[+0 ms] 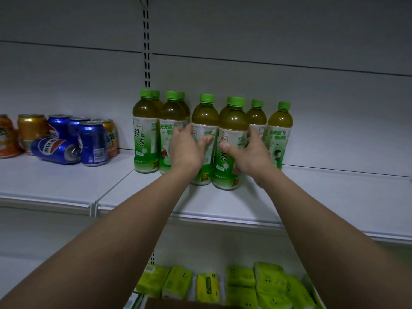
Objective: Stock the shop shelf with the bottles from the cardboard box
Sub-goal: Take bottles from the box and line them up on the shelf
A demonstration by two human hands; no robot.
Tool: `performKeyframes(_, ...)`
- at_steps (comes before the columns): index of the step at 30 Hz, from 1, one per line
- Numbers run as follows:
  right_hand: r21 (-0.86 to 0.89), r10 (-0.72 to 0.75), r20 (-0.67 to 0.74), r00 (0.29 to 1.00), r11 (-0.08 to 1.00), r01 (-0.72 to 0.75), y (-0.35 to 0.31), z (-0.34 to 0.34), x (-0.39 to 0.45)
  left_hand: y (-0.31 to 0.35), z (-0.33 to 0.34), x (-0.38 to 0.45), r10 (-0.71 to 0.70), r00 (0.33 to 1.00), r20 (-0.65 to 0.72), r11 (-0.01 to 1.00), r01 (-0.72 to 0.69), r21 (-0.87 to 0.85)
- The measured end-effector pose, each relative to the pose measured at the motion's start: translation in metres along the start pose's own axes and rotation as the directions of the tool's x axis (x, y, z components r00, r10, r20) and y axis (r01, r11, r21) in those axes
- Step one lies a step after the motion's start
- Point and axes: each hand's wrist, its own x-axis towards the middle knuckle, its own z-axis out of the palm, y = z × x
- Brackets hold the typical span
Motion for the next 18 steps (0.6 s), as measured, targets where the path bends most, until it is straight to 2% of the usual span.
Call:
performKeyframes(7,-0.074,-0.068,-0.129,0.989,0.996,0.059,0.015,0.022,0.021,-0.002,0.01,0.013,0.032,0.998,-0.059,0.997,-0.027,0.079)
performKeyframes(18,-0.097,-0.058,-0.133,0.989,0.994,0.045,0.023,0.033,0.035,-0.01,0.018,0.016,0.107,0.983,-0.146,0.984,-0.084,0.157)
